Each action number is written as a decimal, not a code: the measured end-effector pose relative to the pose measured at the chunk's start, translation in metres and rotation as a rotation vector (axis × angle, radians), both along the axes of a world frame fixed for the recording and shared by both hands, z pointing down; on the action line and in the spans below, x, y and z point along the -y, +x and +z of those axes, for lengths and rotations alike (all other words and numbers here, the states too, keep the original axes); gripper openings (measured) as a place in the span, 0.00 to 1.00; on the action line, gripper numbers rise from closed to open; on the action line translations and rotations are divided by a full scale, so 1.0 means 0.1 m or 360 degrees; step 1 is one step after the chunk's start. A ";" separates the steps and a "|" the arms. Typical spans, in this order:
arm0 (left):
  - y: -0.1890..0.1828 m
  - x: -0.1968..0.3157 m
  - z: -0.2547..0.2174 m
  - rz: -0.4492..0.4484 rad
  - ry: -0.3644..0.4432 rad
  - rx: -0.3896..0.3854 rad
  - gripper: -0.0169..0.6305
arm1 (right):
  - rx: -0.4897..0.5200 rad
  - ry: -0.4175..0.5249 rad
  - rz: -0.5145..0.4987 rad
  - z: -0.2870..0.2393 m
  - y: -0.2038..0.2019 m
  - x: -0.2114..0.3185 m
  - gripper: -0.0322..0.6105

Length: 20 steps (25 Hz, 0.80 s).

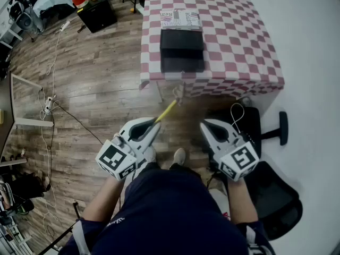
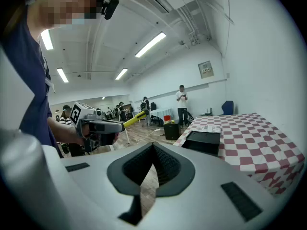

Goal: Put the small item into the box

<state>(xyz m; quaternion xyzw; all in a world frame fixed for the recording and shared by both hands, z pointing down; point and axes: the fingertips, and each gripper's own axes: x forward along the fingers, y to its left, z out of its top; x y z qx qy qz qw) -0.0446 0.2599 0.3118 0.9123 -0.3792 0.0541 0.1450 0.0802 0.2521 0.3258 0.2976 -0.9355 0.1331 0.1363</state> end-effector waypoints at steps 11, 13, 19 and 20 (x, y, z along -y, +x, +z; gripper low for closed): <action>0.02 -0.11 0.10 -0.0024 -0.0022 0.0008 0.10 | -0.0004 -0.0005 0.0015 0.04 0.12 -0.09 0.07; 0.05 -0.12 0.12 -0.0032 -0.0017 0.0007 0.10 | 0.0012 0.0005 0.0024 0.03 0.15 -0.08 0.07; 0.23 -0.11 0.11 -0.0055 -0.0013 0.0020 0.10 | 0.0042 -0.0002 -0.0006 0.03 0.34 -0.09 0.08; 0.27 -0.11 0.10 -0.0058 -0.0007 0.0022 0.10 | 0.0043 -0.0004 -0.0006 0.03 0.39 -0.09 0.08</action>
